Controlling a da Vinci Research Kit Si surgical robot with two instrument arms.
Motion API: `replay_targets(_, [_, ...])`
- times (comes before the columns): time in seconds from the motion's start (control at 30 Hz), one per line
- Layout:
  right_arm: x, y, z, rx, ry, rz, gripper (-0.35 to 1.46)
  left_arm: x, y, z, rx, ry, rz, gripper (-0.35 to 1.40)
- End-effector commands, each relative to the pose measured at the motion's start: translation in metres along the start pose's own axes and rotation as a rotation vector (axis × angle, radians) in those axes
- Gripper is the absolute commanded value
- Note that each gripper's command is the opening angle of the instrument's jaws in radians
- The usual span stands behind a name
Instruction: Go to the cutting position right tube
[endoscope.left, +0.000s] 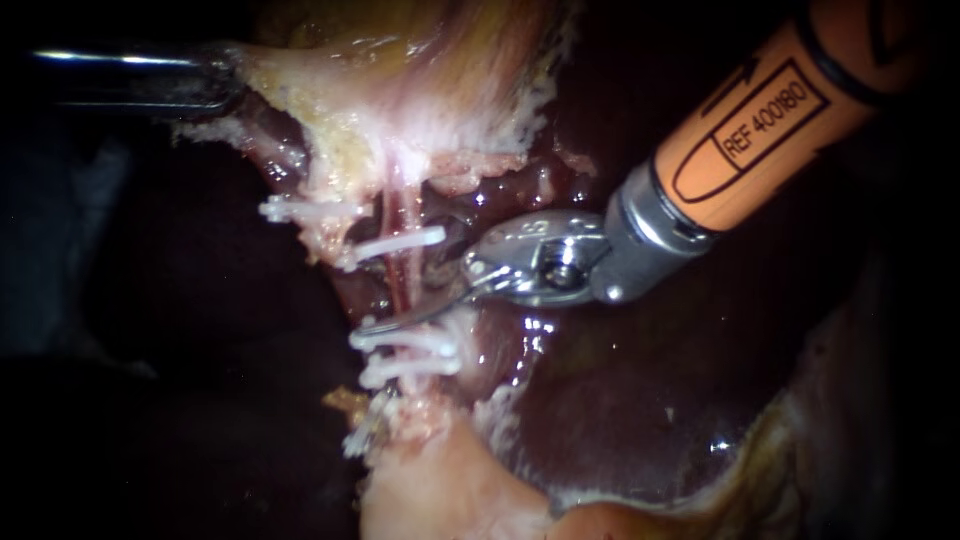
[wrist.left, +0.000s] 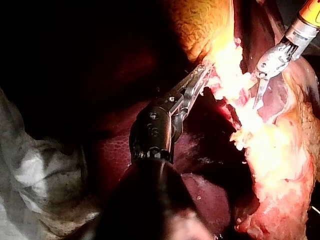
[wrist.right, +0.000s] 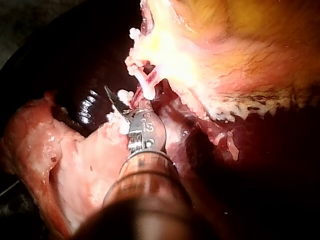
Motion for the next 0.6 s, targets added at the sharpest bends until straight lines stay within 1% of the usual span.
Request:
replay_targets(0.03, [0.0001, 0.0000, 0.0004, 0.007, 0.001, -0.004, 1.36, 0.0000, 0.0000, 0.0000, 0.000, 0.000, 0.000, -0.35])
replay_targets(0.17, [0.0000, 0.0000, 0.0020, 0.021, 0.000, -0.016, 1.35, 0.0000, 0.0000, 0.0001, 0.000, 0.000, 0.000, -0.35])
replay_targets(0.33, [-0.0006, 0.0002, 0.0038, 0.023, 0.002, -0.026, 1.33, 0.0000, 0.0000, 0.0001, 0.000, 0.000, 0.000, -0.35])
replay_targets(0.47, [-0.0007, 0.0002, 0.0042, 0.028, 0.015, -0.023, 1.33, 0.0000, 0.0000, 0.0002, 0.000, 0.000, 0.000, -0.35])
replay_targets(0.6, [-0.0004, 0.0000, 0.0041, 0.034, 0.029, -0.022, 1.33, 0.0000, 0.0000, 0.0002, 0.001, 0.000, 0.000, -0.35])
